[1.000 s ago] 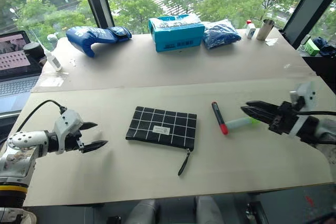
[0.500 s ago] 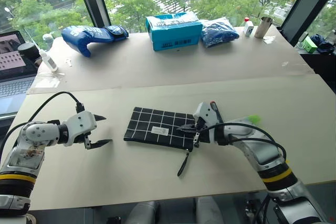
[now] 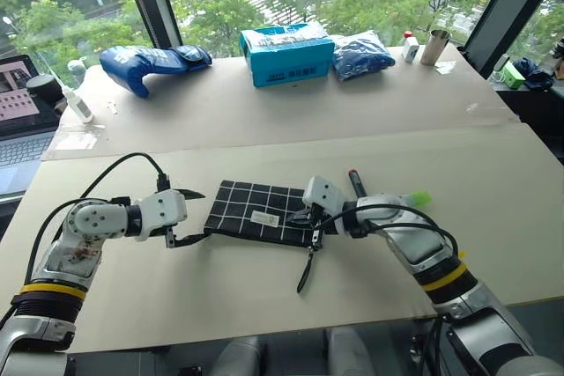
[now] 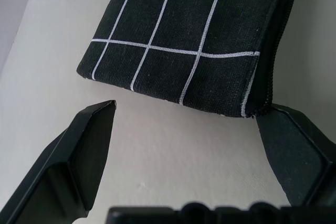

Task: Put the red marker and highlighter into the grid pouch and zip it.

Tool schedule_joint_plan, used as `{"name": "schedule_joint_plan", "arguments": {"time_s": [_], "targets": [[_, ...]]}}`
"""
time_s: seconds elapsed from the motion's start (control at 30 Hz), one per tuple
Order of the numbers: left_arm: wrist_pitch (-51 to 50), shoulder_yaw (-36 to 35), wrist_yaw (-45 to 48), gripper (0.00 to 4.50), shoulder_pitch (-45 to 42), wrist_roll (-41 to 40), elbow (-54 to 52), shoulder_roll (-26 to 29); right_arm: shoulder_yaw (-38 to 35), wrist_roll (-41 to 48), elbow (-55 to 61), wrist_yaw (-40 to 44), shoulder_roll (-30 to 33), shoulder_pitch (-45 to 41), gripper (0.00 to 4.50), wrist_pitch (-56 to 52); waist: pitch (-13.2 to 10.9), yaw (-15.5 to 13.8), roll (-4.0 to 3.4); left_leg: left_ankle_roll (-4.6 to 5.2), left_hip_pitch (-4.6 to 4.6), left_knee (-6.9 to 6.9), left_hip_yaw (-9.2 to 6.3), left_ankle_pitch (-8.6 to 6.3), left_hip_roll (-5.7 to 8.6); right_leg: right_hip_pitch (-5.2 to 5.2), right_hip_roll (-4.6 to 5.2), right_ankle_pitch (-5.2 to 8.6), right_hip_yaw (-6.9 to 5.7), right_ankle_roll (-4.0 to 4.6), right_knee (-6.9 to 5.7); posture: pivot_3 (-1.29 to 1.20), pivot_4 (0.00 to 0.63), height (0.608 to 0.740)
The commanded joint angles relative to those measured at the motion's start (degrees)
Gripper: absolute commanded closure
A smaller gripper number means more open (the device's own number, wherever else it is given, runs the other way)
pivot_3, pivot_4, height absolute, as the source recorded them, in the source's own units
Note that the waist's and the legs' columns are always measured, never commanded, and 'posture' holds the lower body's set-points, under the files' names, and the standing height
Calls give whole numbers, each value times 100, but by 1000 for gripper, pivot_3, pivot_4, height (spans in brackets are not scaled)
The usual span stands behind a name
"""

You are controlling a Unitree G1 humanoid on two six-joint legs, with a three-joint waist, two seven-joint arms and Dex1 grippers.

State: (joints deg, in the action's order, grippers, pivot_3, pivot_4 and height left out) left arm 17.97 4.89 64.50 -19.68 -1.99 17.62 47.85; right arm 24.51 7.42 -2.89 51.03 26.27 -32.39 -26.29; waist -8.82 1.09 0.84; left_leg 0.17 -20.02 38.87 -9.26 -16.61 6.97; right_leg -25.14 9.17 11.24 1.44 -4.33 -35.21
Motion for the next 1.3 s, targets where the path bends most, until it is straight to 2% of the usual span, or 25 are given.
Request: {"name": "schedule_joint_plan", "arguments": {"time_s": [0.03, 0.33, 0.47, 0.77, 0.97, 1.07, 1.17, 1.2, 1.3], "targets": [[594, 235, -72, 0, -164, 389, 474, -7, 6, -226, -180, -112, -24, 87, 4474, -72, 5, -11, -2, 0, 5, -1, 0, 0, 0, 4, 0, -2, 0, -1, 0, 0, 150, 740], [1753, 391, -928, 0, -692, 861, 1283, -438, -92, -177, 39, -168, -104, 289, 4474, -124, 16, -49, -4, 21, 19, -1, 1, -11, -3, 15, -8, -27, 0, 5, -2, 0, 150, 740], [2157, 453, -1320, 1174, -835, 1103, 1551, -610, -195, -97, 237, -122, -113, 412, 4500, -196, 18, -61, -4, 19, 18, 1, 1, -10, -1, 17, -7, -32, 0, 1, 1, 0, 150, 740], [2496, 595, -1391, 4442, -1053, 1102, 1847, -702, -288, -104, 389, -98, -98, 527, 4500, -246, 18, -33, -4, -8, 11, 2, 2, 6, -1, 10, -7, -33, 0, -2, 6, 0, 150, 740], [2150, 515, -1161, 4442, -1039, 813, 1695, -644, -481, -98, 329, -184, -123, 495, 4500, -12, 18, -26, -4, -5, 9, 1, 5, 4, -1, 7, -7, -35, 0, -4, 12, 0, 150, 740], [1111, 405, -802, 4442, -852, 428, 1141, -567, -960, 47, 193, -544, -347, 305, 4500, 274, 17, -16, -3, -5, 1, 2, 6, 4, -1, 0, -7, -35, 0, -5, 12, 0, 150, 740], [125, 219, -825, 4442, -661, 237, 512, -495, -1841, 501, -47, -1113, -738, -98, 4500, 157, 15, 22, -2, -7, -16, 5, 5, 5, -2, -18, -9, -35, 0, -5, 7, 0, 150, 740], [-164, 167, -823, 4500, -573, 183, 288, -462, -2082, 686, -32, -1143, -776, -196, 4032, 55, 14, 42, -2, -9, -20, 5, 5, 6, -3, -25, -9, -37, 1, -4, 6, 0, 150, 740], [-977, -4, -925, 4500, -269, 126, -350, -375, -2487, 957, 199, -1168, -631, -346, 3091, -232, 14, 82, -2, -10, -24, 2, 5, 7, -6, -36, -9, -37, 1, -3, 1, 0, 150, 740]]}}
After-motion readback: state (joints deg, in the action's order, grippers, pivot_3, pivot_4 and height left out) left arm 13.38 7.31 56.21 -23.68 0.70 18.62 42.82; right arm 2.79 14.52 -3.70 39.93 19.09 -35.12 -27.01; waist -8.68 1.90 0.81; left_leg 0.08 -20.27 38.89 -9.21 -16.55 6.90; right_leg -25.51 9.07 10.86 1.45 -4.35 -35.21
